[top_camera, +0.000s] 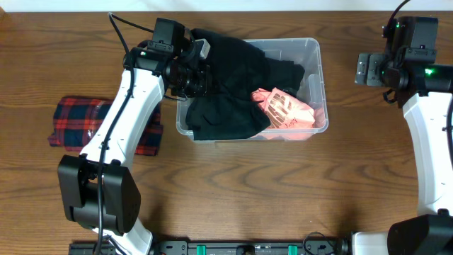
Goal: Pack container
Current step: 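Carry the black garment right over the bin with the left gripper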
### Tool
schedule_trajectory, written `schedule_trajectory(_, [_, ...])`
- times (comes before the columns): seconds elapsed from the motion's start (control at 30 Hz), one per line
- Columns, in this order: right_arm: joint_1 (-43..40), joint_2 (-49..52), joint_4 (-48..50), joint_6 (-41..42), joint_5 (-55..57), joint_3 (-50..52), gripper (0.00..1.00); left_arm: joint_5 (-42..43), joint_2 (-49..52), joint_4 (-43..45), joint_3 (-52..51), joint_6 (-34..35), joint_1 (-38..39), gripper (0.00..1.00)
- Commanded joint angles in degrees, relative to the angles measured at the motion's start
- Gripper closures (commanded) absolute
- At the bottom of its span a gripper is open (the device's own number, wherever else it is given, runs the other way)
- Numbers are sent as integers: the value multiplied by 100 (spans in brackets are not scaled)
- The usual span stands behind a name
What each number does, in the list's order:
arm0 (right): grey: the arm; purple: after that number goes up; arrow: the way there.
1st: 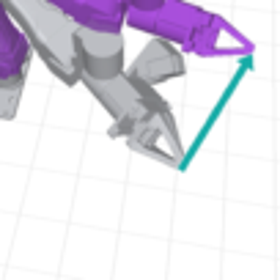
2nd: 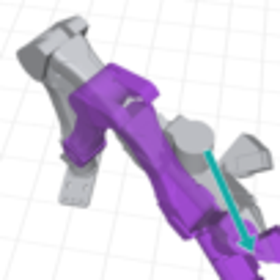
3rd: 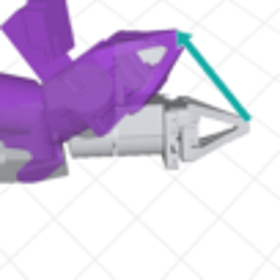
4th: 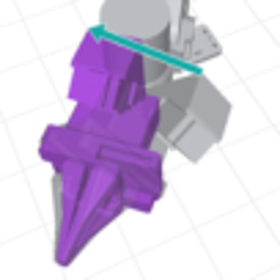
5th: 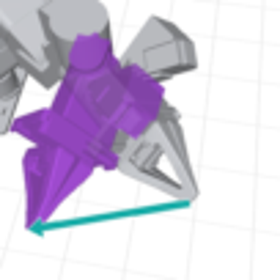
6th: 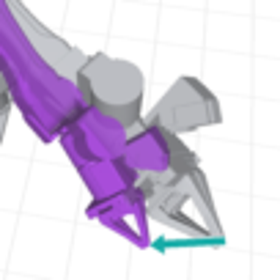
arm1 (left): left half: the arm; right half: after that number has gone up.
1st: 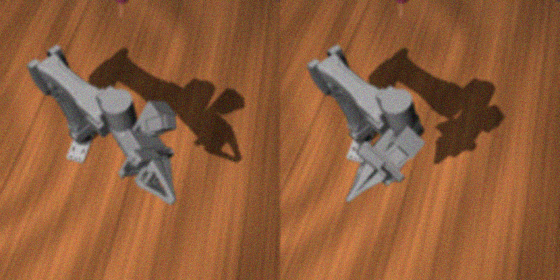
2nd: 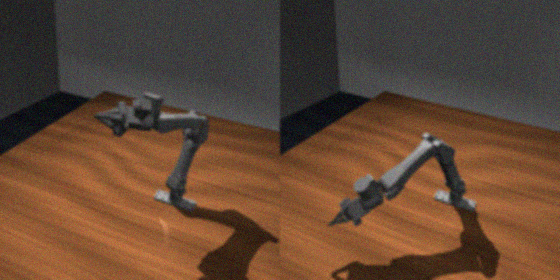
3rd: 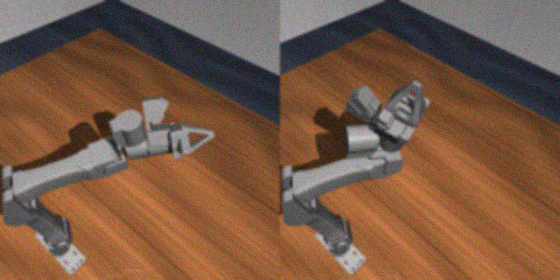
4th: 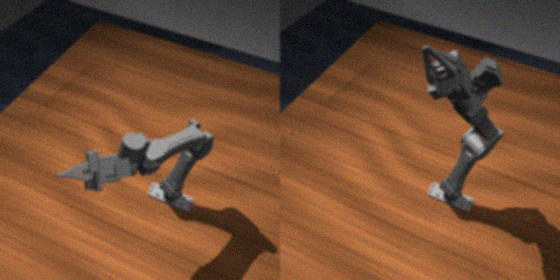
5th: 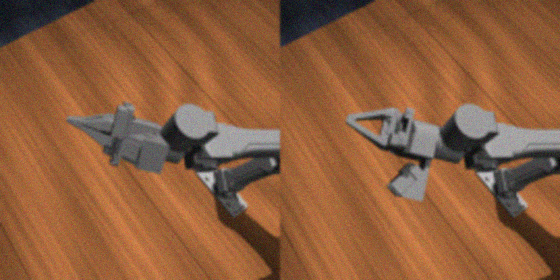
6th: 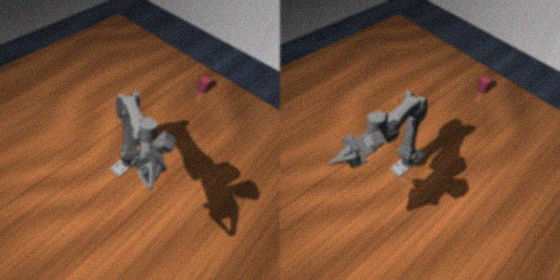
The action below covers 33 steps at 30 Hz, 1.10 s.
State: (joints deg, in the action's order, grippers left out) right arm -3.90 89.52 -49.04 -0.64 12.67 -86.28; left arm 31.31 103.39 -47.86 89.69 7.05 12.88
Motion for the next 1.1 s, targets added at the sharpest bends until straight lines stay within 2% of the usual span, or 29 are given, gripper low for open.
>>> schedule_trajectory(0.0, [-37, 28, -7, -4, 39, 11, 1, -96, -9, 74, 125, -81, -15, 88])
schedule_trajectory(0.07, [-37, 28, -7, -4, 39, 11, 1, -96, -9, 76, 118, -81, -15, 88])
schedule_trajectory(0.13, [-37, 28, -7, -4, 39, 11, 1, -94, -7, 74, 116, -81, -15, 94])
schedule_trajectory(0.33, [-37, 28, -7, -4, 39, 11, 1, -68, -22, 98, 153, -92, -15, 94])
schedule_trajectory(0.4, [-37, 28, -7, -4, 39, 11, 1, 13, -57, 68, 238, -302, -15, 94])
schedule_trajectory(0.63, [-37, 28, -7, -4, 39, 11, 1, 177, -466, 55, 577, -1464, -15, 94])
schedule_trajectory(0.87, [-37, 28, -7, -4, 39, 11, 1, 1331, -804, 79, 702, -3554, 28, 94])
schedule_trajectory(1.07, [-37, 28, -7, -4, 39, 11, 1, 1375, -791, 129, 697, -3960, 212, 94])
